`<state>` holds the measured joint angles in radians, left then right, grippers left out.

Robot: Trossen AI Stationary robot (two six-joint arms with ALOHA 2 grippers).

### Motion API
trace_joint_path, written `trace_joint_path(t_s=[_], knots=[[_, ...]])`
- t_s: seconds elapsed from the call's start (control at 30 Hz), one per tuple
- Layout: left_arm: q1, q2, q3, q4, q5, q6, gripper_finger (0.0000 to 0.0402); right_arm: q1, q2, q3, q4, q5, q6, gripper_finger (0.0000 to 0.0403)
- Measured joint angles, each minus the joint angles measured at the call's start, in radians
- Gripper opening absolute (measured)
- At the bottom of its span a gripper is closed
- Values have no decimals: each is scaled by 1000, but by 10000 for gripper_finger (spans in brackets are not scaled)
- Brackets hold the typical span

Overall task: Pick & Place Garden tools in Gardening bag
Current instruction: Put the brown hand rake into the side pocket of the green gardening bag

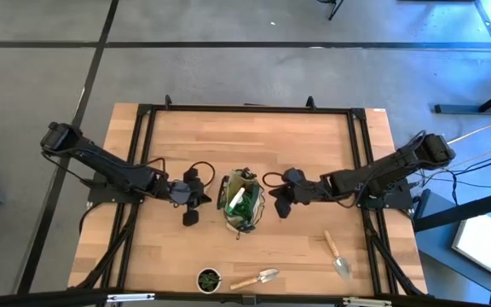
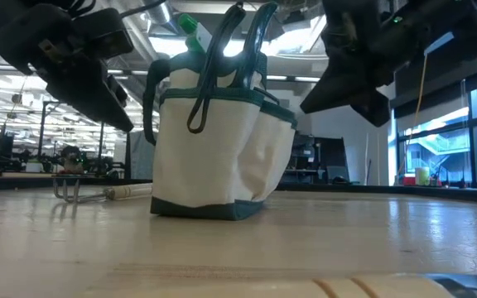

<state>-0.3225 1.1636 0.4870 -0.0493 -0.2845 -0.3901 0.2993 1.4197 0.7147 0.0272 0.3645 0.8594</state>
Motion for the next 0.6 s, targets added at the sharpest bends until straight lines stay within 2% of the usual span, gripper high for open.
trace_joint_path(t_s=[0.17,0.3,0.6], knots=[[2,-1,0,-18,-40,3,2,32,0,0,-4,-28,-7,0],[12,-1,0,-17,-40,29,3,64,0,0,-2,-61,10,0],[76,-8,0,-15,-38,108,3,155,0,0,-2,-62,98,0]])
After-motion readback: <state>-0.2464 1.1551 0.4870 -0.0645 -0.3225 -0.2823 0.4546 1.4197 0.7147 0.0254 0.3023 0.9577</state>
